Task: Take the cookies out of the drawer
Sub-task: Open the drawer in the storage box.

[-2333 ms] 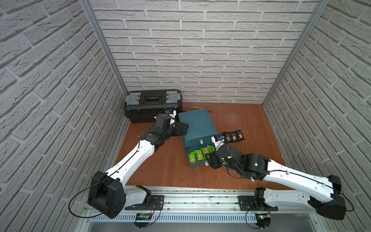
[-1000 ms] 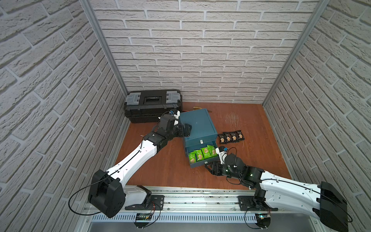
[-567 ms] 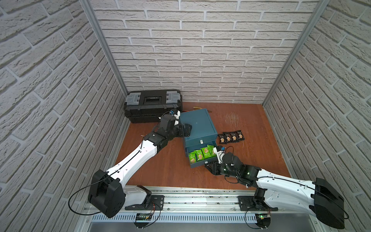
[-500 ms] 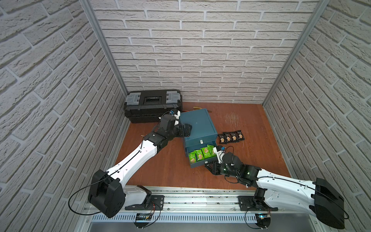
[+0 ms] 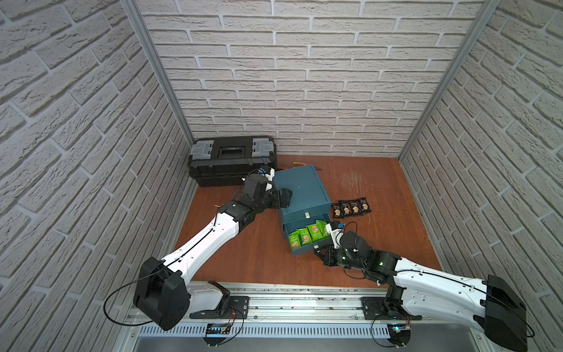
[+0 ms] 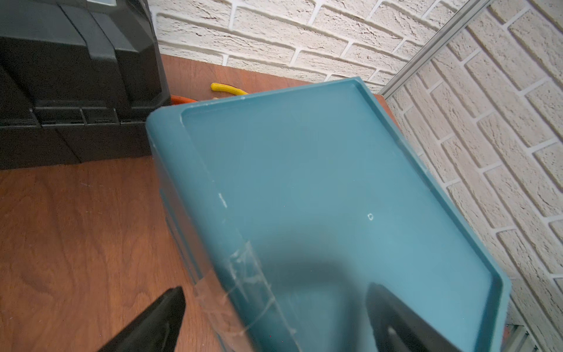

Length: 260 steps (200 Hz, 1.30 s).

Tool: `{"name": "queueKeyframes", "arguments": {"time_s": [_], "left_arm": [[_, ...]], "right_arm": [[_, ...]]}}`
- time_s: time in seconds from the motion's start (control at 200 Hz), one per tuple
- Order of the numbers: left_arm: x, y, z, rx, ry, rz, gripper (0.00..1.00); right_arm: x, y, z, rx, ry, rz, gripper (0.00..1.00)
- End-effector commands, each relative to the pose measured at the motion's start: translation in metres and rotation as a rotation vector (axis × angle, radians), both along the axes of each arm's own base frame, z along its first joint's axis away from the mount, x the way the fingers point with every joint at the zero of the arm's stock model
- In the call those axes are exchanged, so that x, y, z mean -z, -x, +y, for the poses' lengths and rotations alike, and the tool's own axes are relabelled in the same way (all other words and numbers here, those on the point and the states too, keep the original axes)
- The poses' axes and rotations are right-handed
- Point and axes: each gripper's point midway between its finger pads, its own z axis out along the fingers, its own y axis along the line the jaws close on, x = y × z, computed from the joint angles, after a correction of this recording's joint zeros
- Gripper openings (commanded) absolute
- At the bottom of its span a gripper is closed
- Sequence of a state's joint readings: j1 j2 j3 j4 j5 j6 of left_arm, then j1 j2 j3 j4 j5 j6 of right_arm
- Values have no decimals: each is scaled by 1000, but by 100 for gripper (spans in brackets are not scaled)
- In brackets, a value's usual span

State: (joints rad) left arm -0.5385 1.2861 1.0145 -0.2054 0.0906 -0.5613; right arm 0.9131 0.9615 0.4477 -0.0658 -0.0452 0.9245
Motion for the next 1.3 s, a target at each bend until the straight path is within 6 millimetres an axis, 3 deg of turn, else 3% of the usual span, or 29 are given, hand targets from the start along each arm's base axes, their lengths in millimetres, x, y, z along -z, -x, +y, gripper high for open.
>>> {"name": "queueKeyframes", "arguments": {"time_s": [0.0, 0.29, 0.32, 0.415, 0.46, 0.53, 0.66, 0.8, 0.915, 0.995, 1.15, 1.295], "left_arm": [[-15, -5, -4, -2, 18, -45, 98], [-12, -6, -10, 7, 17, -41, 99], [-13, -6, -10, 7, 17, -42, 99], [-12, -5, -11, 8, 15, -40, 98], [-14, -5, -10, 8, 14, -44, 98], [-13, -5, -10, 7, 13, -41, 98], [-14, -5, -9, 4, 9, -44, 99], [-13, -5, -9, 5, 9, -43, 98], [-13, -6, -9, 4, 10, -44, 99], [-11, -6, -9, 3, 8, -42, 98], [-8, -4, -7, 1, -1, -36, 98], [-11, -3, -4, -3, -9, -49, 99]], "right_arm": [[2, 7, -7, 15, 16, 2, 3], [13, 21, -19, 22, 78, 22, 4], [13, 21, -20, 24, 84, 22, 7], [12, 21, -27, 37, 132, 20, 34], [7, 20, -31, 39, 157, 13, 45], [-1, 19, -42, 60, 216, 3, 51], [-19, 18, -71, 108, 344, -11, 52], [-53, 13, -97, 144, 463, -81, 52], [-86, 4, -91, 111, 497, -140, 52], [-95, -5, -76, 68, 540, -150, 51], [-81, -21, -51, 10, 669, -111, 50], [-71, -33, -40, -7, 718, -127, 50]]}}
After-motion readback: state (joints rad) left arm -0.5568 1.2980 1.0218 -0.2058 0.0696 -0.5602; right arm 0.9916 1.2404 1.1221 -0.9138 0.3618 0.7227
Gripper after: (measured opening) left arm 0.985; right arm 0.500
